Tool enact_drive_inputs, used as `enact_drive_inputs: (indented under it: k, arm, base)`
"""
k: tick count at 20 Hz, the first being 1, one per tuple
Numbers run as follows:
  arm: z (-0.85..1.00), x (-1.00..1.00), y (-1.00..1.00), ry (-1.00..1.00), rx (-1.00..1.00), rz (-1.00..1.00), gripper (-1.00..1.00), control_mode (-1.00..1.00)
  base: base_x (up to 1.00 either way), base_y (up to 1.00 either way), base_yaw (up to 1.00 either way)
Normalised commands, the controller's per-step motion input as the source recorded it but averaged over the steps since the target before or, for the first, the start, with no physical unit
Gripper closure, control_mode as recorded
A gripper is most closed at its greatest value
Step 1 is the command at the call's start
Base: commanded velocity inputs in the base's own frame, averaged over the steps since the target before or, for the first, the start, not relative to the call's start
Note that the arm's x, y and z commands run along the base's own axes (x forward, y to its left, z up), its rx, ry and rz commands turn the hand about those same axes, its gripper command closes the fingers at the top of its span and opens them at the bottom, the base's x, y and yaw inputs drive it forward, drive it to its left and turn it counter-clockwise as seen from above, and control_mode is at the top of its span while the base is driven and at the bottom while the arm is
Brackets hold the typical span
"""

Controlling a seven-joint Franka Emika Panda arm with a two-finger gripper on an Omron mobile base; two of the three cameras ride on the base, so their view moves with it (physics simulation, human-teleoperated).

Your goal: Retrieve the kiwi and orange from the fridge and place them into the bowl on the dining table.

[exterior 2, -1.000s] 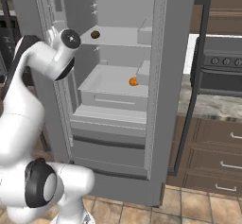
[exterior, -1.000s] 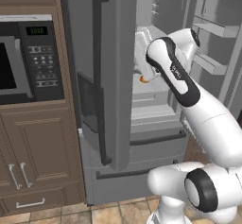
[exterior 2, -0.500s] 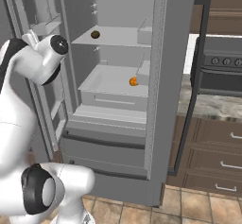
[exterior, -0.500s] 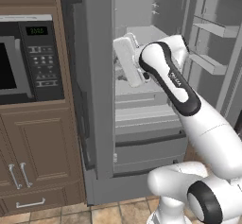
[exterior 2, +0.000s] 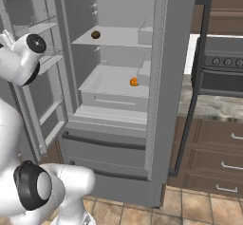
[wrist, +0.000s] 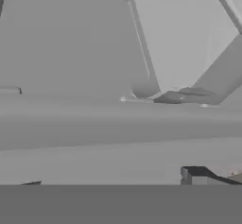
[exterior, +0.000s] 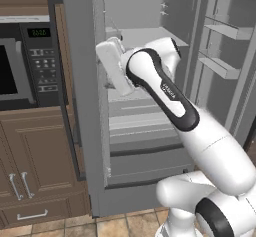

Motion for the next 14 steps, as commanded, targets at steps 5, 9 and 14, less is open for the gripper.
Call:
enact_drive_inputs:
  k: [5,9,14]
  arm:
    - [0.17,-0.72,-0.22,-0.22,-0.22,-0.08,-1.0,-1.0]
    - [0.13,-0.56,-0.68,-0.09,-0.28,-0.13,-1.0,-1.0]
    - [0.03,-0.46,-0.93,-0.02,-0.27,-0.15,-1.0,-1.0]
  base:
    - [0.0,0.0,0.0]
    - [0.0,0.0,0.0]
    - [0.0,0.0,0.0]
